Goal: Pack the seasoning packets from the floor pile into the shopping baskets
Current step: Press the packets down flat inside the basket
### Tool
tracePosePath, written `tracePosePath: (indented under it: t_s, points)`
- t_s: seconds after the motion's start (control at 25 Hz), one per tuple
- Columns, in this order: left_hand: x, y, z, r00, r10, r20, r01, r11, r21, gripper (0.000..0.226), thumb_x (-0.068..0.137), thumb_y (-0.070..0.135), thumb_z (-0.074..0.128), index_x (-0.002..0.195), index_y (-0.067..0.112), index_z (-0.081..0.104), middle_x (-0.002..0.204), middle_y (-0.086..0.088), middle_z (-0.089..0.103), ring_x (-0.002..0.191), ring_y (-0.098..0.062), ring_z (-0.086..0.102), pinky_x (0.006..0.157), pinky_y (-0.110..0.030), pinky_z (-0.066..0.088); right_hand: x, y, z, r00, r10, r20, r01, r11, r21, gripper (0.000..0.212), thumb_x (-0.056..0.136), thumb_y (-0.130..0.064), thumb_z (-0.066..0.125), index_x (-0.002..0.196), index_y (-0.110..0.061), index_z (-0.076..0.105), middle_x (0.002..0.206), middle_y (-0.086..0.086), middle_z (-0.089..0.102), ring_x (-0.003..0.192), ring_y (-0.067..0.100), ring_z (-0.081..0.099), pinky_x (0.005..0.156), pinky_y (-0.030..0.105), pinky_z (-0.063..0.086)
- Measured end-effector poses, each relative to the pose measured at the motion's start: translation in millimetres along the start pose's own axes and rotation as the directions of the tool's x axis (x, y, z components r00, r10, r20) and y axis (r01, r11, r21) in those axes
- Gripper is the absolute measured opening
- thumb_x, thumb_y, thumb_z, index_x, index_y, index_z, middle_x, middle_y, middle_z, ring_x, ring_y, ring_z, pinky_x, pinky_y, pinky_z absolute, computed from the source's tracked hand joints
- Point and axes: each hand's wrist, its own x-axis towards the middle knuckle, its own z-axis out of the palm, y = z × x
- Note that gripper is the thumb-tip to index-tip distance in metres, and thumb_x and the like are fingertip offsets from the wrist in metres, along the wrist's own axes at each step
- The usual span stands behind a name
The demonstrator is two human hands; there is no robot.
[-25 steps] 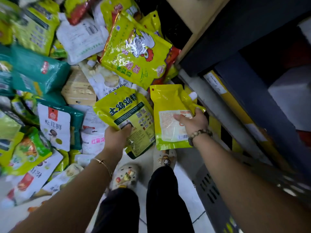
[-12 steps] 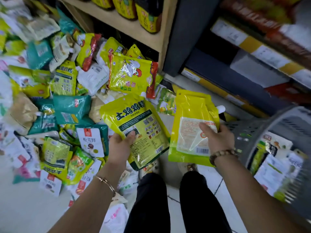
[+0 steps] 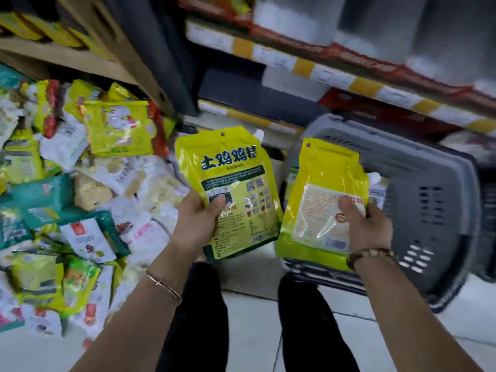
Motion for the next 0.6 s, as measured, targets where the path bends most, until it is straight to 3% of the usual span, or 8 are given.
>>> tracePosePath:
  t_s: [0.12,0.2,0.28,0.36,0.44,0.6]
  points:
    - [-9,6,78,0.993,0.024,0.120,-0.046,0.981,0.186,0.021,0.093,0.018,0.058,0.098,-0.002,0.056,0.079,-0.010,0.054,0.068,-0.019,0.050,0.061,-0.030,0.040,43,33,-57,0.998,0.043,-0.041,-0.043,0.999,0.015,0.026,0.083,-0.026,0.068,0.088,-0.001,0.065,0.075,0.010,0.059,0.064,0.020,0.050,0.051,0.027,0.027]
    - [-12,8,126,0.982,0.041,0.182,-0.090,0.958,0.272,0.014,0.094,0.017,0.056,0.089,0.004,0.052,0.070,-0.002,0.047,0.058,-0.009,0.042,0.050,-0.015,0.036,73,57,-87,0.996,0.073,-0.043,-0.073,0.997,0.013,0.026,0.082,-0.023,0.069,0.093,0.001,0.065,0.079,0.011,0.061,0.069,0.020,0.053,0.057,0.025,0.031]
    - [-12,4,171,0.977,0.012,0.212,-0.082,0.942,0.325,0.016,0.095,0.016,0.055,0.083,0.009,0.047,0.068,-0.001,0.042,0.056,-0.010,0.039,0.041,-0.010,0.031,102,80,-112,0.993,0.106,-0.049,-0.105,0.994,0.018,0.028,0.082,-0.020,0.070,0.097,0.003,0.065,0.087,0.015,0.064,0.077,0.023,0.057,0.064,0.027,0.036]
    - [-7,-1,216,0.972,-0.035,0.233,-0.057,0.924,0.378,0.014,0.095,0.018,0.056,0.094,0.004,0.053,0.084,-0.007,0.053,0.077,-0.020,0.050,0.056,-0.010,0.040,137,104,-133,0.989,0.133,-0.058,-0.134,0.991,-0.015,0.030,0.081,-0.021,0.070,0.096,0.005,0.064,0.092,0.020,0.065,0.083,0.030,0.060,0.066,0.030,0.036]
    - [1,-8,252,0.966,-0.067,0.249,-0.040,0.914,0.403,0.026,0.095,0.016,0.054,0.115,-0.001,0.054,0.109,-0.014,0.060,0.100,-0.025,0.055,0.075,-0.024,0.043,167,123,-145,0.986,0.161,-0.047,-0.163,0.986,-0.038,0.034,0.081,-0.023,0.070,0.098,0.005,0.063,0.092,0.022,0.064,0.085,0.033,0.060,0.066,0.030,0.036]
    - [25,-20,312,0.951,-0.104,0.292,-0.036,0.899,0.437,0.035,0.097,0.014,0.052,0.130,0.003,0.049,0.125,-0.018,0.057,0.113,-0.034,0.053,0.094,-0.044,0.045,222,149,-146,0.977,0.211,0.016,-0.209,0.975,-0.078,0.037,0.080,-0.029,0.070,0.104,-0.003,0.059,0.095,0.014,0.062,0.087,0.030,0.058,0.070,0.032,0.042]
